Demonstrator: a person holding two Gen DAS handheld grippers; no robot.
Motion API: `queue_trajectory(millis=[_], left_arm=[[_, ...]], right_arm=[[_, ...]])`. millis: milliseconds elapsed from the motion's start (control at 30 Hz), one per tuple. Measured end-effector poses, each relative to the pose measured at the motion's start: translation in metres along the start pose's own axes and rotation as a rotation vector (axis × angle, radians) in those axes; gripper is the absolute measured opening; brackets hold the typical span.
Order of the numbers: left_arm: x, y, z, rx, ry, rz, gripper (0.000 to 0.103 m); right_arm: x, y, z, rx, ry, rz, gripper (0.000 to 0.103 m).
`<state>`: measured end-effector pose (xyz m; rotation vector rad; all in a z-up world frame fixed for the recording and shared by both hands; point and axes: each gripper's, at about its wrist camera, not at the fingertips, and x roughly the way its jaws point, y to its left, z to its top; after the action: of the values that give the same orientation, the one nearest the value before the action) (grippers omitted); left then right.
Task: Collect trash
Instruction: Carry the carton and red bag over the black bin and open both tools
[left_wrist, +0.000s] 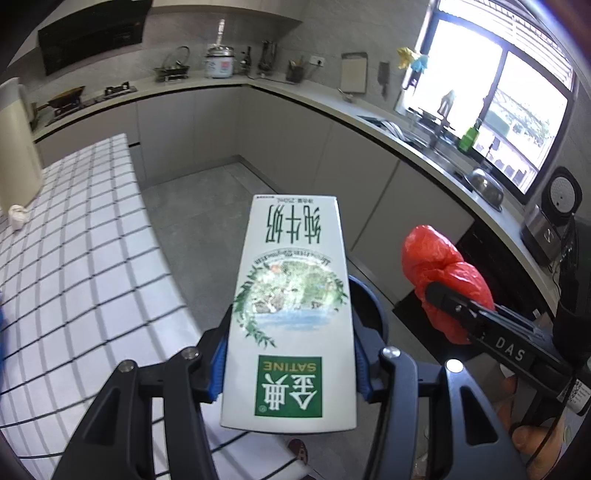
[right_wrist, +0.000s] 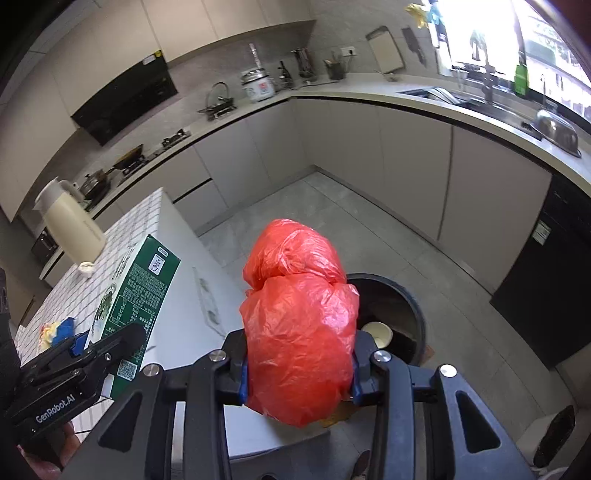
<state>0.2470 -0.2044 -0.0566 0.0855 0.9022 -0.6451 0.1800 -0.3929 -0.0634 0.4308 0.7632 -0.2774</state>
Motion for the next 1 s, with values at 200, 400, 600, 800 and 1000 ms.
queue_trajectory(millis=[200, 400, 600, 800, 1000], left_arm=[[0.043, -0.023, -0.004, 0.0, 0.067, -0.023, 0.054], [0.085, -0.033, -0.01, -0.017, 0.129, 0.002, 0.054], [0.126, -0.042, -0.019, -0.046, 0.184, 0.039, 0.054], [0.159, -0.046, -0.024, -0.083, 0.228, 0.079, 0.054], [0.188, -0.039, -0.028, -0.166, 0.298, 0.06, 0.064]], right_arm=[[0.017, -0.056, 0.004, 0.044, 0.038, -0.024, 0.041], [0.045, -0.094, 0.003, 0.049, 0.092, -0.023, 0.041], [0.089, -0.119, -0.006, 0.048, 0.165, -0.005, 0.041], [0.131, -0.134, -0.007, 0.038, 0.237, 0.016, 0.041], [0.172, -0.146, -0.006, 0.039, 0.29, 0.02, 0.062]])
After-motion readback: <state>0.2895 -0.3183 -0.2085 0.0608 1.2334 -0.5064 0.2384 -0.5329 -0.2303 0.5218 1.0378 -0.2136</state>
